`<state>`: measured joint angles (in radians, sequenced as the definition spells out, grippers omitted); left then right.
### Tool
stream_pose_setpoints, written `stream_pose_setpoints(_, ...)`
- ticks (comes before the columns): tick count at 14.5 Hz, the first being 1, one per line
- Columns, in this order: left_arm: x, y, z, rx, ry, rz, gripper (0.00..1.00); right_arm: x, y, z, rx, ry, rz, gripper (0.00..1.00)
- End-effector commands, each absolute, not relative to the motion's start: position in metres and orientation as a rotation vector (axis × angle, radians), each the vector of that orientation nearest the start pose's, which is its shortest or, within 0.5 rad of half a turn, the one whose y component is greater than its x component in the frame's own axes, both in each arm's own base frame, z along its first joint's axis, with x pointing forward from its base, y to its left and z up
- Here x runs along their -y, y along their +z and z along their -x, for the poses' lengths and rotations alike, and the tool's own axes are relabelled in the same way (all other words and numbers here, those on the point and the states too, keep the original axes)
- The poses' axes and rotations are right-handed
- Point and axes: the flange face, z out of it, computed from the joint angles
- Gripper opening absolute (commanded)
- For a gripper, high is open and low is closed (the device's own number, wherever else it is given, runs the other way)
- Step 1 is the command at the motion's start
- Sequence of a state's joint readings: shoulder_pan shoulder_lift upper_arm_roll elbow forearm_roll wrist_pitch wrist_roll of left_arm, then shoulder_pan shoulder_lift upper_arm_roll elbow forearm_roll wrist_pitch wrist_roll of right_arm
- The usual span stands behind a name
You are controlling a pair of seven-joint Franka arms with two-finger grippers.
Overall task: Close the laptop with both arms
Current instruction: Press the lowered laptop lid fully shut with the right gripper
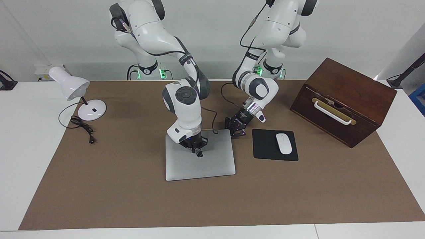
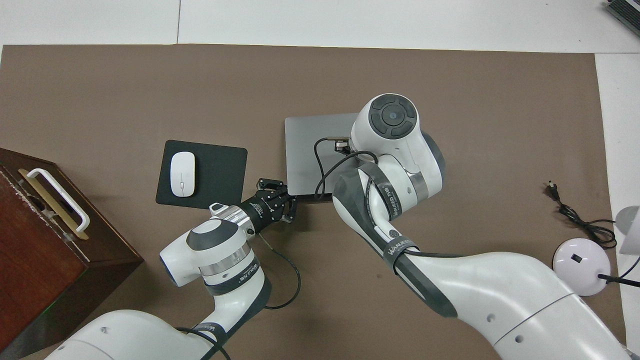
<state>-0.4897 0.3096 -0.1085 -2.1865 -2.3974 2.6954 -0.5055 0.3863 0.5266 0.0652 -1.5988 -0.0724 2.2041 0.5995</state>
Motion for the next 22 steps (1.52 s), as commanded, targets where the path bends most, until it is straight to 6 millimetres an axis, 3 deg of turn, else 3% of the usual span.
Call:
stream_pose_setpoints(1,0.265,0.205,-0.445,-2.0,-0.553,-0.977,0.0,-0.296,0.347,-0.629,-0.229,-0.132,3.096,0.0)
stream_pose_setpoints(10,0.258,0.204,-0.447,-2.005,-0.546,-0.966,0.0,-0.293,0.385,-0.623,-0.228,-0.149,3.096,0.0)
stream_pose_setpoints(14,0.249,0.202,-0.447,-1.999,-0.536,-0.971,0.0,-0.287,0.416,-0.63,-0.236,-0.221,3.07,0.0)
stream_pose_setpoints(22,0.231,0.203,-0.449,-1.991,-0.531,-0.947,0.0,-0.266,0.457,-0.641,-0.147,-0.375,3.089,0.0)
